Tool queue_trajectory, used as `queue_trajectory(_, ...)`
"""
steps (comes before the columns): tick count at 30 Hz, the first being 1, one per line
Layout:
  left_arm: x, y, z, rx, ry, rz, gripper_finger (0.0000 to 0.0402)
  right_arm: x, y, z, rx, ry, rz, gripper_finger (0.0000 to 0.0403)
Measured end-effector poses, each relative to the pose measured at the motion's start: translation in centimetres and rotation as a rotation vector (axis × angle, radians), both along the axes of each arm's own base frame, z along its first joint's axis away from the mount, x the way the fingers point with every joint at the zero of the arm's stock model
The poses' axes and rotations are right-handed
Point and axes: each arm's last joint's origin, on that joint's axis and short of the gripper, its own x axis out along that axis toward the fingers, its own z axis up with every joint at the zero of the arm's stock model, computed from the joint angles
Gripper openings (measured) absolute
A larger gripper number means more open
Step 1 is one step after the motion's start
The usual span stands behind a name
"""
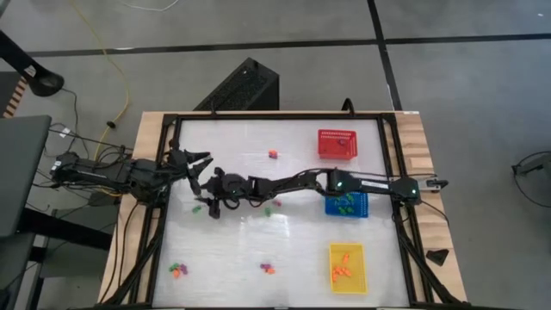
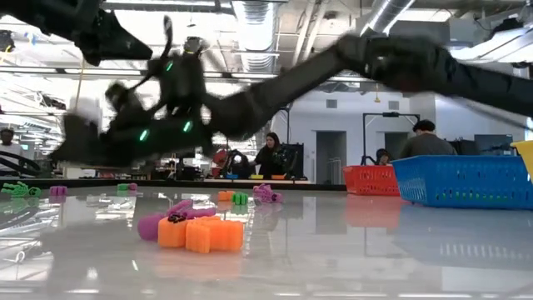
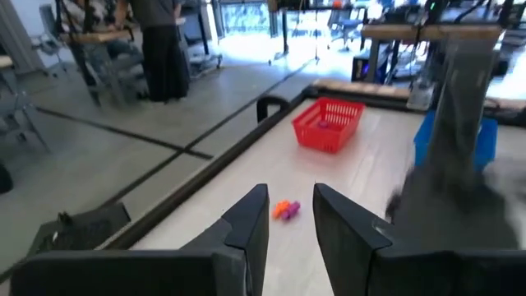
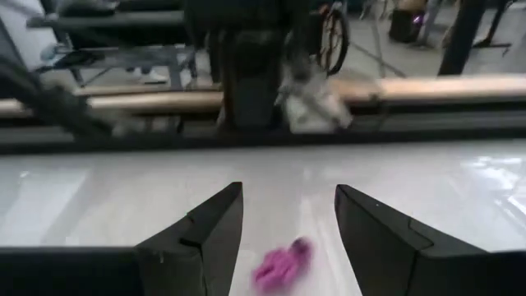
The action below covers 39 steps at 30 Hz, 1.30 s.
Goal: Sort Halloween decoration
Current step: Put the violet skeleton toy into the red basket
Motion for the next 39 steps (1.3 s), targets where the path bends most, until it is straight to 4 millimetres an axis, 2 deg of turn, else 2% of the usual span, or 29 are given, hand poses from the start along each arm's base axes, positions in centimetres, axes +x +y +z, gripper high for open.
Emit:
queue_trajectory(1, 0.0, 0.0, 0.2, 0.006, -0.011, -0.001, 0.0088, 0.1, 0.1, -1.5, 0.001, 0.024, -0.003, 0.0223)
queue_trajectory(3, 0.0, 0.0, 0.3, 0.017, -0.022, -0.002, 0.0088, -0.3, -0.1, -2.6, -0.003, -0.010, -0.048, 0.0223)
queue_trajectory(5, 0.0, 0.0, 0.4, 0.022, -0.020, -0.015, 0.0088, -0.5, -0.8, -2.4, 0.004, 0.001, -0.079, 0.0223)
queue_trajectory(9, 0.1, -0.1, 0.3, 0.052, 0.001, -0.038, 0.0088, -0.4, -1.6, -2.6, 0.026, 0.040, -0.029, 0.0223)
queue_trajectory(20, 0.1, -0.1, 0.2, 0.066, 0.021, -0.039, 0.0088, -0.5, -0.3, -3.0, -0.119, 0.098, 0.060, 0.0223)
queue_trajectory(27, 0.0, -0.1, -0.2, 0.024, 0.040, -0.049, 0.0088, -0.1, -0.4, -1.4, -0.134, 0.109, 0.053, 0.0223)
queue_trajectory(34, 0.1, -0.3, -0.6, -0.027, 0.056, -0.129, 0.0088, -0.2, -0.1, 2.4, -0.144, 0.036, 0.050, 0.0223)
queue_trajectory(39, 0.1, -0.4, -1.1, -0.088, 0.082, -0.167, 0.0088, -0.2, 1.1, 2.1, -0.090, 0.049, 0.059, 0.0223)
